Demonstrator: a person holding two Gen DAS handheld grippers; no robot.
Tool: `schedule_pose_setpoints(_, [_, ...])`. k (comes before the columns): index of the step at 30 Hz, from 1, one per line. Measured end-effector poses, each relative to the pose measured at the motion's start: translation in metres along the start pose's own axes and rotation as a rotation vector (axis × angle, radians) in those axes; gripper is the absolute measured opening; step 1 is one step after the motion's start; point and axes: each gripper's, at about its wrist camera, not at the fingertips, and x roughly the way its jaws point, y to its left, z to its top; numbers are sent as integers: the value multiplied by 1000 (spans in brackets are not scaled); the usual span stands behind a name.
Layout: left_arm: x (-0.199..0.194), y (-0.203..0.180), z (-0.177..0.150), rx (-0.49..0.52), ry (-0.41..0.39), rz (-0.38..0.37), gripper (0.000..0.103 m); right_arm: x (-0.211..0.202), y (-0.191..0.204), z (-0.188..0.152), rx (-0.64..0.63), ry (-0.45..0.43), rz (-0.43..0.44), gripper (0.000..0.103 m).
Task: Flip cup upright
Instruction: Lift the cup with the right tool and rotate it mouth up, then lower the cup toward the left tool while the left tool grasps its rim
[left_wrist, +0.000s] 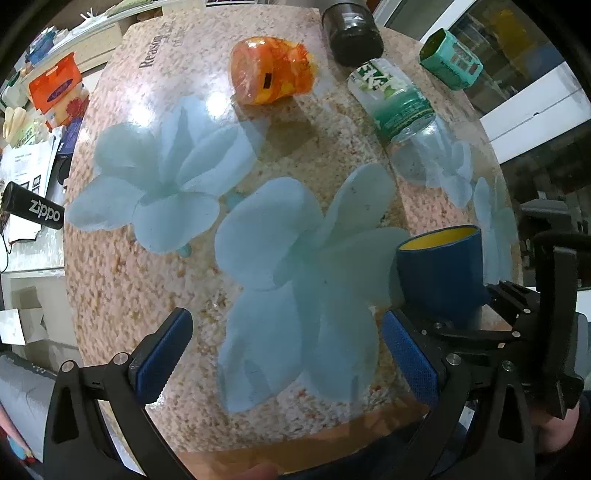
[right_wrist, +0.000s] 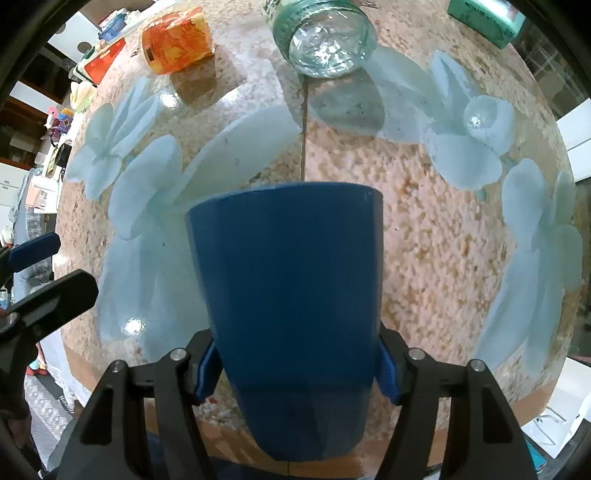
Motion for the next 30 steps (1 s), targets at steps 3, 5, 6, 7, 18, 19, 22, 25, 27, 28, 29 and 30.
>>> schedule_pose_setpoints(3, [0, 3, -1, -8, 0, -5, 103, 11, 14, -1, -13, -2, -19, 66])
schedule_pose_setpoints(5, [-1, 5, -1, -13, -2, -9, 103, 14, 16, -1, -14, -4, -20, 66])
schedule_pose_setpoints(6, [-1, 6, -1, -15, -2, -10, 103, 15, 21, 2, -12, -3, -19, 66])
schedule_pose_setpoints(7, [-2, 6, -2, -16, -3, -11, 103, 17, 22, 2, -10, -3, -19, 67])
schedule_pose_setpoints(18, [-9, 15, -3, -33, -1, -27, 103, 4, 21, -2, -11, -17, -4, 103])
schedule_pose_setpoints(19, [-11, 16, -3, -35, -2, -31, 103, 1, 21, -3, -14, -23, -6, 103])
schedule_pose_setpoints(22, [-19, 16, -2, -37, -11, -41, 103, -12, 20, -9, -15, -43, -11, 103])
schedule_pose_setpoints(25, [-31, 12, 0, -27, -30, -48, 103, -27, 18, -16, -2, -60, -2, 103])
schedule_pose_setpoints(27, [-40, 11, 0, -21, -34, -58, 103, -41, 17, -23, -1, -82, -10, 103])
schedule_pose_setpoints(28, [-43, 9, 1, -19, -37, -67, 103, -46, 17, -27, 0, -91, -12, 103])
schedule_pose_setpoints(29, [-47, 6, 2, -17, -40, -75, 103, -52, 16, -30, 0, -98, -13, 103])
schedule_pose_setpoints(30, [-51, 3, 2, -14, -44, -80, 103, -57, 13, -34, 1, -108, -13, 103])
